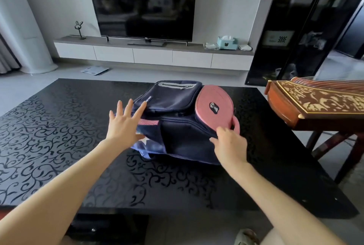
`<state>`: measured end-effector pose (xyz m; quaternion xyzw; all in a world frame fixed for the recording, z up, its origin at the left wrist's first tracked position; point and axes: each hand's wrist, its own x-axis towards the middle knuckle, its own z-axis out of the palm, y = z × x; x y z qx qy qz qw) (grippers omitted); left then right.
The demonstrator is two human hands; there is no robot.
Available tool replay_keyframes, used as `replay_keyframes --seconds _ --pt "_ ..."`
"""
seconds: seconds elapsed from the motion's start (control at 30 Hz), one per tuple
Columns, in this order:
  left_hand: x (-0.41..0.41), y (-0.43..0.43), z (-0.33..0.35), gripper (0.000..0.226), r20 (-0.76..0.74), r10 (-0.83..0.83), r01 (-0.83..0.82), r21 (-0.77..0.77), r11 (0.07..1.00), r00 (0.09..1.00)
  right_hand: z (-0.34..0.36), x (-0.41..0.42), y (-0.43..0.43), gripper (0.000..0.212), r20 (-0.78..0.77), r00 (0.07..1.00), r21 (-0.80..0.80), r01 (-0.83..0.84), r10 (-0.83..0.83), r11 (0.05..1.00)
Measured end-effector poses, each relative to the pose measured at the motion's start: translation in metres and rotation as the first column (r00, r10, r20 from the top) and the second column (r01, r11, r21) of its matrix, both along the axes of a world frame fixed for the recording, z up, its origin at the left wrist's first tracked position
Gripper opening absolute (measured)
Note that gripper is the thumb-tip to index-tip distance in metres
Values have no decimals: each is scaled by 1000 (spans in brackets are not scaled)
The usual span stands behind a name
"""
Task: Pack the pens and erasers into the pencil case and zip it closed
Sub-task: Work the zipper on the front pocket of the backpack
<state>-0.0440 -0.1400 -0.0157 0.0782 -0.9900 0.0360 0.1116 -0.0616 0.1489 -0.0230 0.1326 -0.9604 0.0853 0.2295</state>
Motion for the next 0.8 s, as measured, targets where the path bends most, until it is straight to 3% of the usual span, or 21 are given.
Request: replay_keyframes --seconds 0.17,0.37,0.57,0.8 --pt "-29 48 -24 92 -49 -86 95 213 972 995 26 -69 68 27 -202 979 123 43 -18 991" --pt "-102 137 -34 81 -71 -108 121 201 972 992 39 -127 141 25 -266 954 196 196 -140 961" --pt "-169 207 -41 79 -50 -94 102 198 975 994 56 -172 194 17 -256 933 223 310 -252 924" --pt "-206 206 -44 76 -26 -76 80 187 979 997 55 -210 185 21 -180 924 173 367 -337 914"
